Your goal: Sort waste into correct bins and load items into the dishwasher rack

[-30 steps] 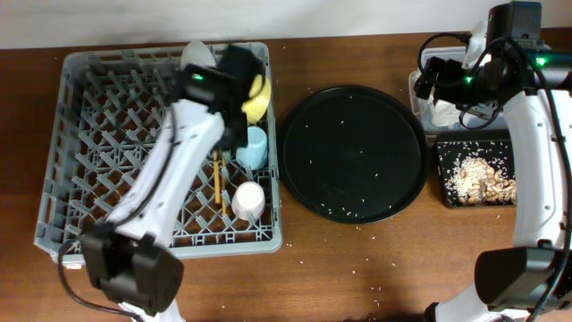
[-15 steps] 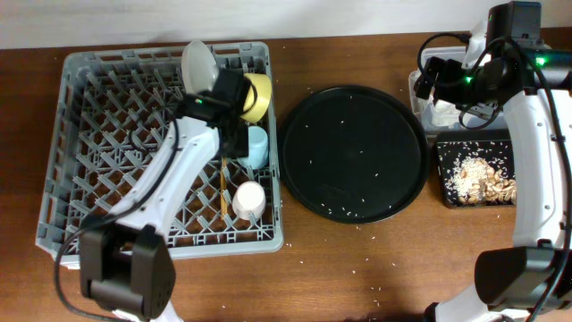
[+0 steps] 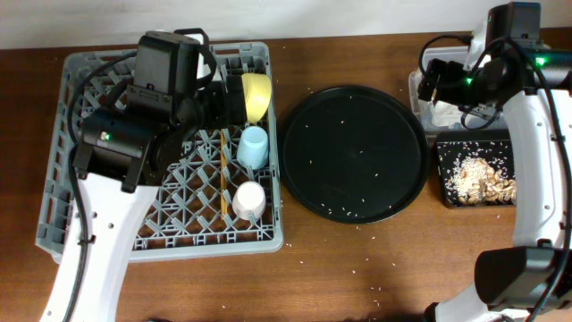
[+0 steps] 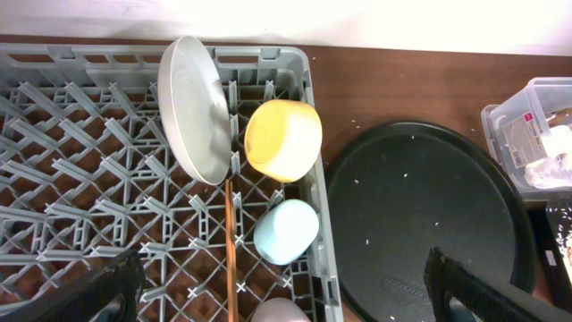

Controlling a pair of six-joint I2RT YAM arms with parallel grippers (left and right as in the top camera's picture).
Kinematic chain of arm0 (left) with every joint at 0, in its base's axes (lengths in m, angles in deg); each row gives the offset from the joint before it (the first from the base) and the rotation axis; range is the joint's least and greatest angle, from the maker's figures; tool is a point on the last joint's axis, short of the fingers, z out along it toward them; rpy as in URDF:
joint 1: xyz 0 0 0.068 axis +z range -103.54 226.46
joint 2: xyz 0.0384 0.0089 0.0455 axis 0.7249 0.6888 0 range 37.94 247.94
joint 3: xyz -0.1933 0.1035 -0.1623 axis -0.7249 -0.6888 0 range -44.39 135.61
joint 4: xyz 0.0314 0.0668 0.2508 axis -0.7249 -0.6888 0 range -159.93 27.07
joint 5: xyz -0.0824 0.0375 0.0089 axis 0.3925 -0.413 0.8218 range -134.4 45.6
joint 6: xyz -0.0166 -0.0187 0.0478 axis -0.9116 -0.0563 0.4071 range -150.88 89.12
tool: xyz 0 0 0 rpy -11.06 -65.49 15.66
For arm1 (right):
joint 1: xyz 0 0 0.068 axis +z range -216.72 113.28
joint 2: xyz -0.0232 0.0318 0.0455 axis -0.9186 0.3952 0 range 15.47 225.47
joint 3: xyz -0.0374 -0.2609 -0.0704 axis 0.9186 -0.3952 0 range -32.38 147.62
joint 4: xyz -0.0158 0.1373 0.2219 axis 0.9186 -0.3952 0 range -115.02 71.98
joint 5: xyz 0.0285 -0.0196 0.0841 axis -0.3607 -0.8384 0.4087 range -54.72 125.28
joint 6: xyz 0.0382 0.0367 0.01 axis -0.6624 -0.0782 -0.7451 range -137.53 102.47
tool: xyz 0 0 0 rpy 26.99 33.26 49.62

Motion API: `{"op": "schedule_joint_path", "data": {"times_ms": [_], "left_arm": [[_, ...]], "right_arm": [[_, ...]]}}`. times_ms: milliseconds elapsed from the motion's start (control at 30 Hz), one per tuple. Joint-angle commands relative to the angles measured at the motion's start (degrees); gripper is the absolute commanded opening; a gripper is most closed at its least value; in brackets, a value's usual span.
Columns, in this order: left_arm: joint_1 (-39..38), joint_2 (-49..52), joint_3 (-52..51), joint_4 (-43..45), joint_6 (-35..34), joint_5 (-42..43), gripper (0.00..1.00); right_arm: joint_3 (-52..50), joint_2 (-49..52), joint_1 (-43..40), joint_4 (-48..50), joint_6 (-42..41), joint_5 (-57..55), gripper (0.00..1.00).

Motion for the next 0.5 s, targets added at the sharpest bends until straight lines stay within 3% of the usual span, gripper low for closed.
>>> {"op": "schedule_joint_path", "data": {"times_ms": [0,133,233,400,467], "left_arm": [[-0.22,-0.04,0.09,-0.13,0.44,0.72,0.99],[-0.22,-0.04,0.09,-0.13,0.44,0.74,0.99],[-0.22,-0.04,0.09,-0.13,0.44,0.74,0.99],[-0.22,-0.04,0.09,-0.11,0.44,0.72,0.99],[-0.22,-0.04,0.09,-0.13,0.44,0.74,0.99]], "right_arm": [[0.11,-2.45,1.95,0.57,0.50,-7.65,0.98],[-0.50,-8.39,6.34,9.86,0.50,-11.50,0.99],[-7.43,-14.84,7.63,18.60,0.52,-13.81,0.98],[-37.35,-36.81,7.63,36.26,0.46,-12.90,0.98],[-56.00,-51.95,7.63,45.09,-0.85,-12.90,0.98]]}}
